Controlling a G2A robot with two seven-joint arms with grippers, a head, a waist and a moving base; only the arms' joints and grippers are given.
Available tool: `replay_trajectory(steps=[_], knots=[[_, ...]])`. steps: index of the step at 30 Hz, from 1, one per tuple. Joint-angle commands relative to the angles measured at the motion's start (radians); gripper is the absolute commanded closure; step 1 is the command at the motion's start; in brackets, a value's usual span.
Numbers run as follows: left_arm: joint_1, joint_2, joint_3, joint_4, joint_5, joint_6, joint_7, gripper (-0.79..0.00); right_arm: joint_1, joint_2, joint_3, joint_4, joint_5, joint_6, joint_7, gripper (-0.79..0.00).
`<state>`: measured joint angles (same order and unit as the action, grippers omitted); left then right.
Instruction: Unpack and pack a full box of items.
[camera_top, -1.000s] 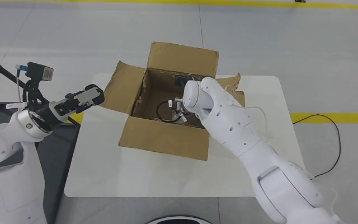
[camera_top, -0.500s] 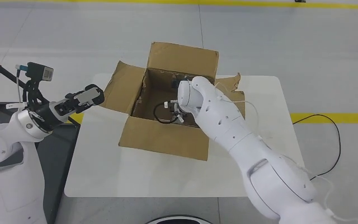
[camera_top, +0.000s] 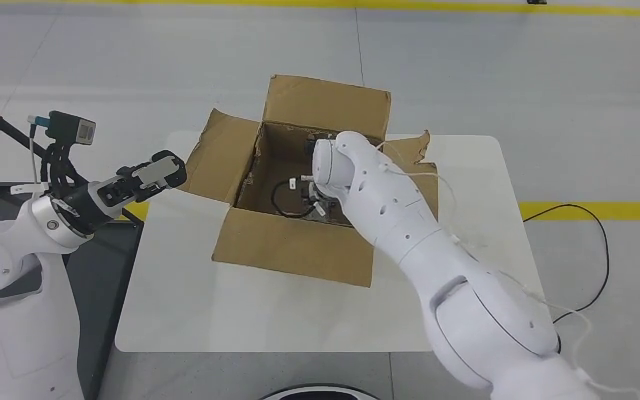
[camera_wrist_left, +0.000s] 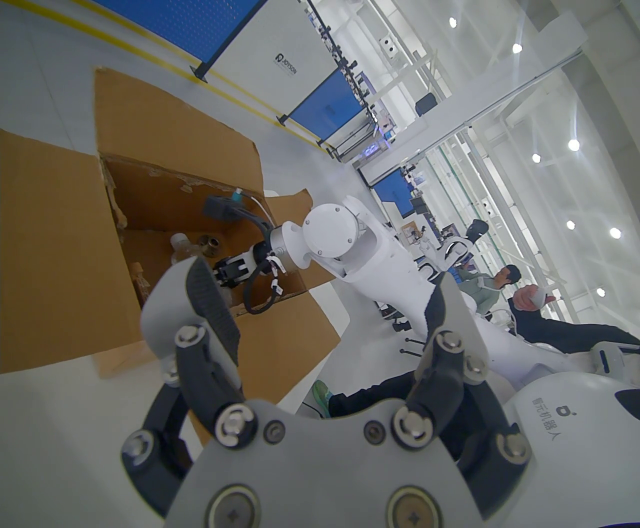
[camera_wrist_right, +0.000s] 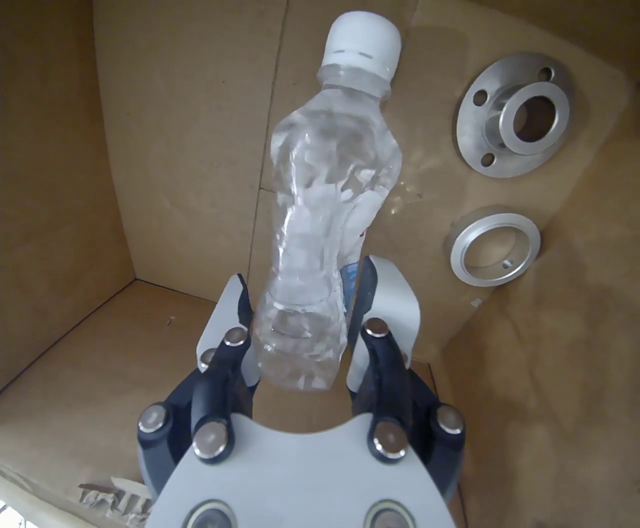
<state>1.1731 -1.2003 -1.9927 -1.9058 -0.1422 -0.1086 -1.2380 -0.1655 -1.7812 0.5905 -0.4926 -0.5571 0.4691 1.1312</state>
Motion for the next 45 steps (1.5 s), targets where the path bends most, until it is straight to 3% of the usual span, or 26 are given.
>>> replay_trajectory(steps=[1, 8, 10, 12, 30, 45], knots=[[0.000, 0.000, 0.000, 0.000, 0.000, 0.000, 0.000, -0.785, 0.003, -0.006, 0.000, 0.016, 0.002, -0.003, -0.001, -0.480], [0.000, 0.000, 0.000, 0.000, 0.000, 0.000, 0.000, -0.785, 0.014, -0.028, -0.003, 0.061, -0.001, -0.010, -0.011, -0.502], [0.000, 0.000, 0.000, 0.000, 0.000, 0.000, 0.000, -0.785, 0.016, -0.035, -0.005, 0.073, -0.002, -0.013, -0.017, -0.603], [0.000, 0.000, 0.000, 0.000, 0.000, 0.000, 0.000, -0.785, 0.019, -0.042, -0.004, 0.084, 0.000, -0.021, -0.024, -0.785], [0.000, 0.000, 0.000, 0.000, 0.000, 0.000, 0.000, -0.785, 0.040, -0.092, 0.005, 0.174, 0.006, -0.071, -0.071, -0.785], [0.000, 0.000, 0.000, 0.000, 0.000, 0.000, 0.000, -0.785, 0.038, -0.134, -0.006, 0.248, -0.024, -0.056, -0.088, -0.785]])
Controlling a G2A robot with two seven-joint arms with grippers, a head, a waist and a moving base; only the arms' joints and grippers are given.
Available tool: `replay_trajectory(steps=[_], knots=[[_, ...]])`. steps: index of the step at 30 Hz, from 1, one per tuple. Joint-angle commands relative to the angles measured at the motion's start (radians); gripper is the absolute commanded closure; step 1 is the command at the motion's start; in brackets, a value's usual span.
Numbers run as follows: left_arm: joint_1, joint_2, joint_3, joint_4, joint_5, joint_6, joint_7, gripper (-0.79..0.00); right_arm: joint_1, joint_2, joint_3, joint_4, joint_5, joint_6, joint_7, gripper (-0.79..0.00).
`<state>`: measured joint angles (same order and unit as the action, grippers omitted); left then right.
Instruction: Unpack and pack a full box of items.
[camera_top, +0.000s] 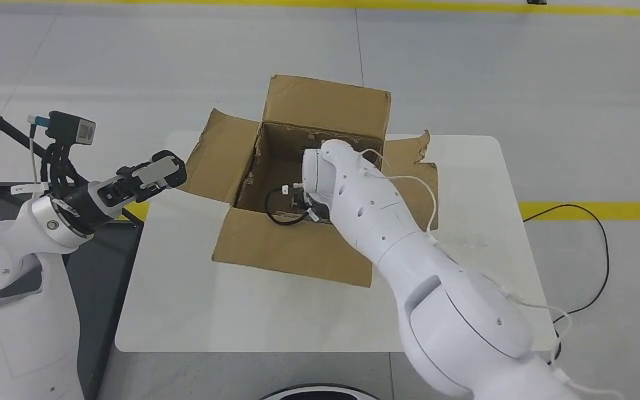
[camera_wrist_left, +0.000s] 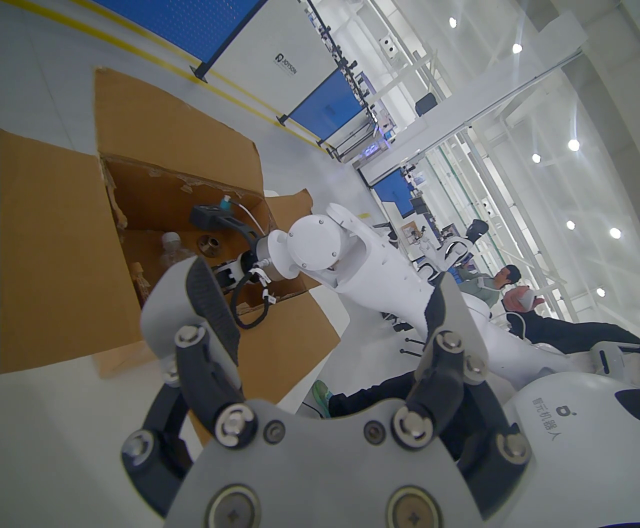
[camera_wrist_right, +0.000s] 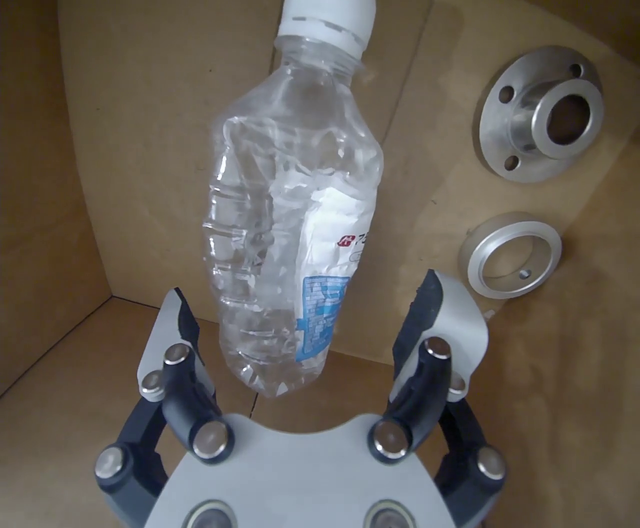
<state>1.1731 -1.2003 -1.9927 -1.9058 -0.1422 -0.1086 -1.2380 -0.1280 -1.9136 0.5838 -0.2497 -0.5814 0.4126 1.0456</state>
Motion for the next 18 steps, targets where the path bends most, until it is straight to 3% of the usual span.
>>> replay_trajectory(steps=[1, 5, 12, 14, 18], knots=[[0.000, 0.000, 0.000, 0.000, 0.000, 0.000, 0.000, -0.785, 0.000, -0.004, 0.003, 0.010, 0.002, 0.001, -0.004, -0.785], [0.000, 0.000, 0.000, 0.000, 0.000, 0.000, 0.000, -0.785, 0.000, -0.010, 0.008, 0.027, 0.005, 0.000, -0.012, -0.785], [0.000, 0.000, 0.000, 0.000, 0.000, 0.000, 0.000, -0.785, -0.002, -0.019, 0.017, 0.048, 0.007, -0.002, -0.018, -0.265], [0.000, 0.000, 0.000, 0.000, 0.000, 0.000, 0.000, -0.785, 0.000, -0.020, 0.020, 0.053, 0.009, -0.002, -0.020, 0.000], [0.000, 0.000, 0.000, 0.000, 0.000, 0.000, 0.000, -0.785, 0.005, -0.020, 0.029, 0.061, 0.013, -0.008, -0.031, 0.000]])
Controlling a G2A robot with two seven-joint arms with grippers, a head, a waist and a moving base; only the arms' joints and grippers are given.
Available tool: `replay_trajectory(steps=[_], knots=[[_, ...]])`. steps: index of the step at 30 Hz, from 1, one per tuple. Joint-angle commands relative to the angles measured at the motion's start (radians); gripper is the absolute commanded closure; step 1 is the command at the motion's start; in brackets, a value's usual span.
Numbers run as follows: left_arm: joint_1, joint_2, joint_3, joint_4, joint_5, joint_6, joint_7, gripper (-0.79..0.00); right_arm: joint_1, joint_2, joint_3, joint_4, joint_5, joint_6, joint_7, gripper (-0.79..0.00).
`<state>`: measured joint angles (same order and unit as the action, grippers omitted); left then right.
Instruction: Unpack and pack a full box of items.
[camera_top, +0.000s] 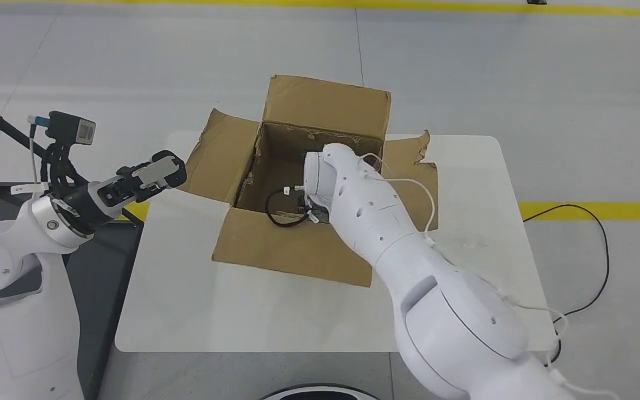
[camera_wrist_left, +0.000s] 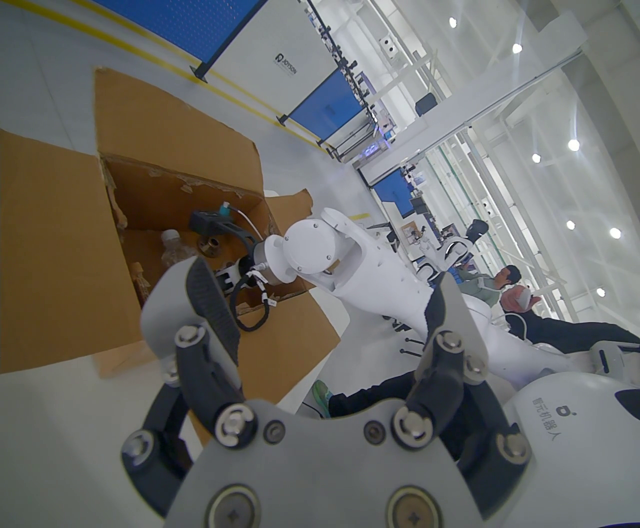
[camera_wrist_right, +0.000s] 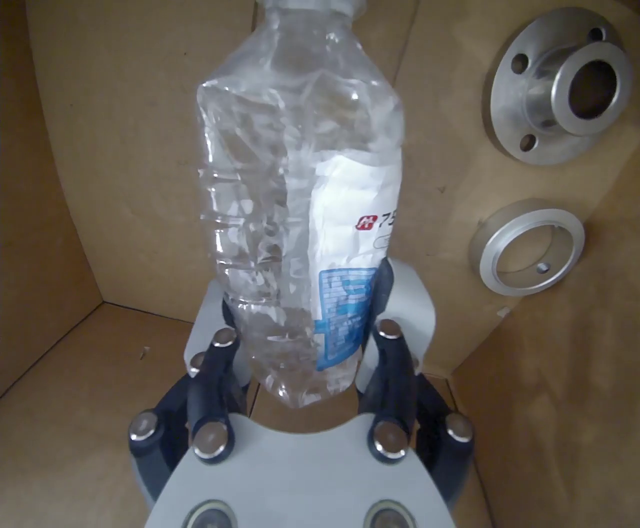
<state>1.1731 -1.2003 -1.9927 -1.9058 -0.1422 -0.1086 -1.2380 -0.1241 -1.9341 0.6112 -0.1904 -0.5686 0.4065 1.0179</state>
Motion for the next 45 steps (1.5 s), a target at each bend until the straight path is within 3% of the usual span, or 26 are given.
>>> replay_trajectory(steps=[1, 26, 45], knots=[[0.000, 0.000, 0.000, 0.000, 0.000, 0.000, 0.000, -0.785, 0.002, 0.000, 0.005, 0.004, 0.004, -0.004, -0.006, 0.000], [0.000, 0.000, 0.000, 0.000, 0.000, 0.000, 0.000, -0.785, 0.039, 0.045, 0.108, 0.002, 0.104, -0.104, -0.057, 0.000], [0.000, 0.000, 0.000, 0.000, 0.000, 0.000, 0.000, -0.785, 0.027, 0.087, 0.157, -0.102, 0.103, -0.103, -0.075, 0.000]])
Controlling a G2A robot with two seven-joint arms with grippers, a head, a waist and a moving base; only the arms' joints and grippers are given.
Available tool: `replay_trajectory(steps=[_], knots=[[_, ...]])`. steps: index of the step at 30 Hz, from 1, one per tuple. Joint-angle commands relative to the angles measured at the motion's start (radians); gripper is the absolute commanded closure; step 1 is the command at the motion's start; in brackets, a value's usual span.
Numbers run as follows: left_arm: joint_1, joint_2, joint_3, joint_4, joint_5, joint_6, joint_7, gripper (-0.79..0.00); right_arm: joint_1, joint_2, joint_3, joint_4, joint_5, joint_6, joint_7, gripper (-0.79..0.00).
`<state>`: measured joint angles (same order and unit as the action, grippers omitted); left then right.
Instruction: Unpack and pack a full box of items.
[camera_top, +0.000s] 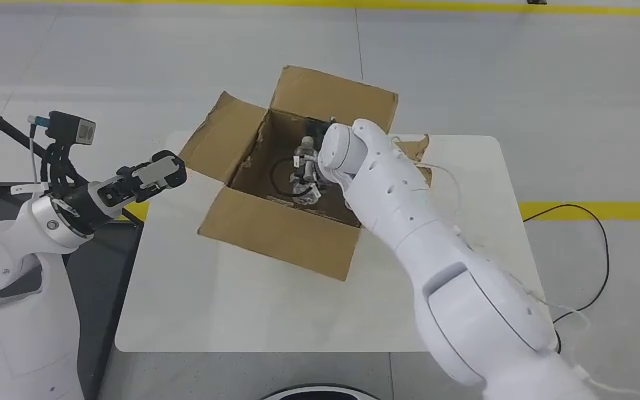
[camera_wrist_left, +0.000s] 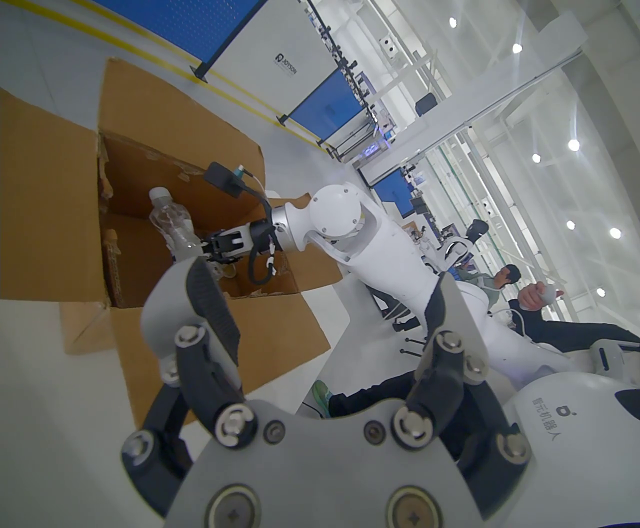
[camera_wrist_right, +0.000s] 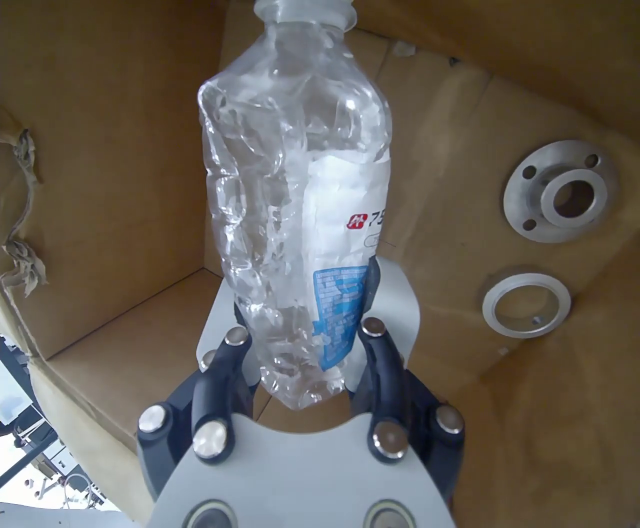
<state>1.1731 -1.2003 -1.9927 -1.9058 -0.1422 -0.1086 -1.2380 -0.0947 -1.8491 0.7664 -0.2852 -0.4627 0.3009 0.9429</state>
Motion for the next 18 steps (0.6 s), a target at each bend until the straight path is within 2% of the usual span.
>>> replay_trajectory(steps=[1, 18], knots=[[0.000, 0.000, 0.000, 0.000, 0.000, 0.000, 0.000, -0.785, -0.006, 0.005, 0.003, -0.016, -0.005, 0.005, -0.001, 0.000], [0.000, 0.000, 0.000, 0.000, 0.000, 0.000, 0.000, -0.785, -0.070, 0.066, 0.045, -0.230, -0.082, 0.063, 0.063, 0.000]])
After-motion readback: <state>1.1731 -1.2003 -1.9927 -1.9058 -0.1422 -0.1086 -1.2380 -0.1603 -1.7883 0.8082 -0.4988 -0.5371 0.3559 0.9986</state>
